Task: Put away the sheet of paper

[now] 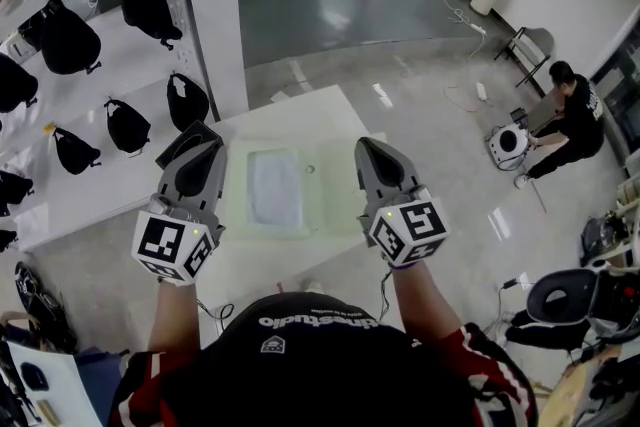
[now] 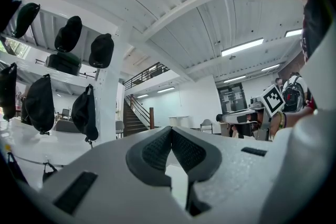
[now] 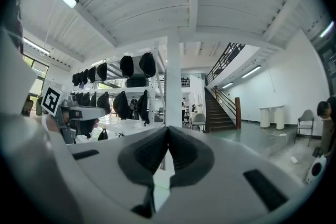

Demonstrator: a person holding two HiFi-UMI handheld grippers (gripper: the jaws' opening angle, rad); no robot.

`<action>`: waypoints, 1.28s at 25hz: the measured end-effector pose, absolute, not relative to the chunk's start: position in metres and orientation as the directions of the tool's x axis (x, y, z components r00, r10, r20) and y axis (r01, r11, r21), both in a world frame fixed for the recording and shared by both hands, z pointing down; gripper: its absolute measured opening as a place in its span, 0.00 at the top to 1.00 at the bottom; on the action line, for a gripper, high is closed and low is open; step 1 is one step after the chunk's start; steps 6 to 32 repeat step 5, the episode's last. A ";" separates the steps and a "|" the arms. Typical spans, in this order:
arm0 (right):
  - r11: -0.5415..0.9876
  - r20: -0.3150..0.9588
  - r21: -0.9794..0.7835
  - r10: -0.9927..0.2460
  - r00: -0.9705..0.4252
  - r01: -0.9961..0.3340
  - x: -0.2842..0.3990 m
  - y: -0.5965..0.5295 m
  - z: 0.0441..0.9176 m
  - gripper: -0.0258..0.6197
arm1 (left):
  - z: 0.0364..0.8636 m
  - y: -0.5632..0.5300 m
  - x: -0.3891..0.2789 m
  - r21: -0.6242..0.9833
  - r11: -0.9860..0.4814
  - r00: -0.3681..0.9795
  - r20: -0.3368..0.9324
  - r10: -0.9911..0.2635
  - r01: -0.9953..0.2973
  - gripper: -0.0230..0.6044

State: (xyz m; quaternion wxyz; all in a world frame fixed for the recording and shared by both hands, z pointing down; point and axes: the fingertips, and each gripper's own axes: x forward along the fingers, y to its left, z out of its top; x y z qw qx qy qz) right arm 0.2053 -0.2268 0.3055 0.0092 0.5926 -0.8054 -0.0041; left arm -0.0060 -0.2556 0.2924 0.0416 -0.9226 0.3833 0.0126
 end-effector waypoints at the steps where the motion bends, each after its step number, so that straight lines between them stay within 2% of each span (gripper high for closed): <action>1: 0.300 0.012 0.017 -0.954 -0.299 -0.954 0.205 -0.228 0.306 0.97 | 0.293 -0.256 -0.006 -0.066 -0.702 0.705 -0.056 -0.706 -0.709 0.96; 32: 0.310 0.021 0.019 -0.951 -0.309 -0.951 0.202 -0.230 0.307 0.97 | 0.294 -0.258 -0.007 -0.059 -0.704 0.707 -0.058 -0.705 -0.708 0.96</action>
